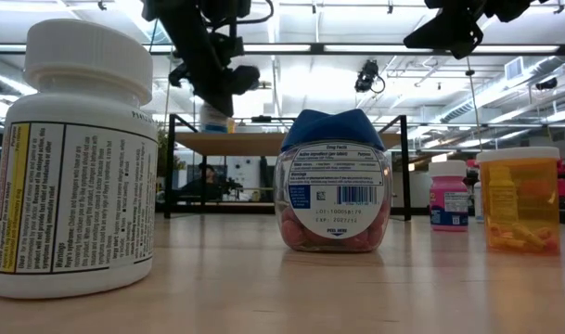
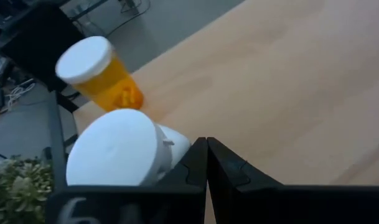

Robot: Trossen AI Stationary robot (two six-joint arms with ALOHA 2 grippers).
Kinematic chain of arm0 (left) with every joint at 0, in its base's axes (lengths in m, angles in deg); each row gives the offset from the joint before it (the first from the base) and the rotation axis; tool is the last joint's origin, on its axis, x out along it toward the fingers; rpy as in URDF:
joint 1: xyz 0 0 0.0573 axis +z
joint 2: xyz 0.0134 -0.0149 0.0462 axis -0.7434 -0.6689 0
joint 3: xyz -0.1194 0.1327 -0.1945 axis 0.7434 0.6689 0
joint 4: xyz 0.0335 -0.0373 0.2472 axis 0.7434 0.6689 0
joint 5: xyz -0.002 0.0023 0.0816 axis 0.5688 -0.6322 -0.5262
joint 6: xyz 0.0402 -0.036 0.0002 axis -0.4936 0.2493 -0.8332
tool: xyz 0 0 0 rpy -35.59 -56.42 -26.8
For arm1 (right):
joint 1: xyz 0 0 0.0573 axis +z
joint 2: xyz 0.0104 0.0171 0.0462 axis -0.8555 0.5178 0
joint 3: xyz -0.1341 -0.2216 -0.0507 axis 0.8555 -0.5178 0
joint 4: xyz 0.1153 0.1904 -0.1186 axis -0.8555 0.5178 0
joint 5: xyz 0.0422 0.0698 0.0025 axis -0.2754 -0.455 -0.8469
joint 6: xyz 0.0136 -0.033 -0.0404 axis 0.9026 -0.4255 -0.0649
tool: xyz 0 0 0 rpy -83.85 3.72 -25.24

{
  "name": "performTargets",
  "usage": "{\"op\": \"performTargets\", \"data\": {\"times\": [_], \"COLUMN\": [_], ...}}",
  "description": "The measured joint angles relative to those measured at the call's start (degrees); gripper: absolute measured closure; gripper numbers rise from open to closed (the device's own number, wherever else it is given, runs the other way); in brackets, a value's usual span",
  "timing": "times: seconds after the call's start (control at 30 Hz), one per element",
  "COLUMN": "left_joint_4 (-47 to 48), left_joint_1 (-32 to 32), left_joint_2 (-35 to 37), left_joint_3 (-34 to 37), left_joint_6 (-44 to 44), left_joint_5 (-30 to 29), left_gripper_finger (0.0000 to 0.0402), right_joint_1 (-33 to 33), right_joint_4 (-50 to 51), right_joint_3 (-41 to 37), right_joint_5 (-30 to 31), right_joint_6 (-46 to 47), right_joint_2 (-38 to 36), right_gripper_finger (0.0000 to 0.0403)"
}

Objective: Pick and place medicine bottles onto shelf by color
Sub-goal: Put the white blue pill bottle on the shelf

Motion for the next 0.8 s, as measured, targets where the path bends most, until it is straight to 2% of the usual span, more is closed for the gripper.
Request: {"op": "performTargets", "data": {"times": [0.27, 0.47, 0.6, 0.8], "left_joint_4": [-0.27, -1.04, 3.34, 9.53], "left_joint_1": [0.45, -1.93, -3.72, -3.91], "left_joint_2": [0.0, 0.0, 0.0, 0.0], "left_joint_3": [0.0, 0.0, 0.0, 0.0], "left_joint_6": [-1.49, -1.53, -1.27, 1.55], "left_joint_5": [0.08, 5.91, 7.94, 5.69], "left_gripper_finger": [0.0392, 0.0394, 0.0396, 0.0396], "right_joint_1": [0.02, 0.02, 0.02, 0.02], "right_joint_4": [0.0, 0.0, 0.02, 0.01], "right_joint_3": [0.0, 0.0, 0.0, 0.0], "right_joint_5": [0.0, 0.0, -0.02, -0.02], "right_joint_6": [0.13, 0.27, 0.61, 1.07], "right_joint_2": [0.0, 0.0, 0.0, 0.0], "right_gripper_finger": [0.0098, 0.0098, 0.0098, 0.0098]}}
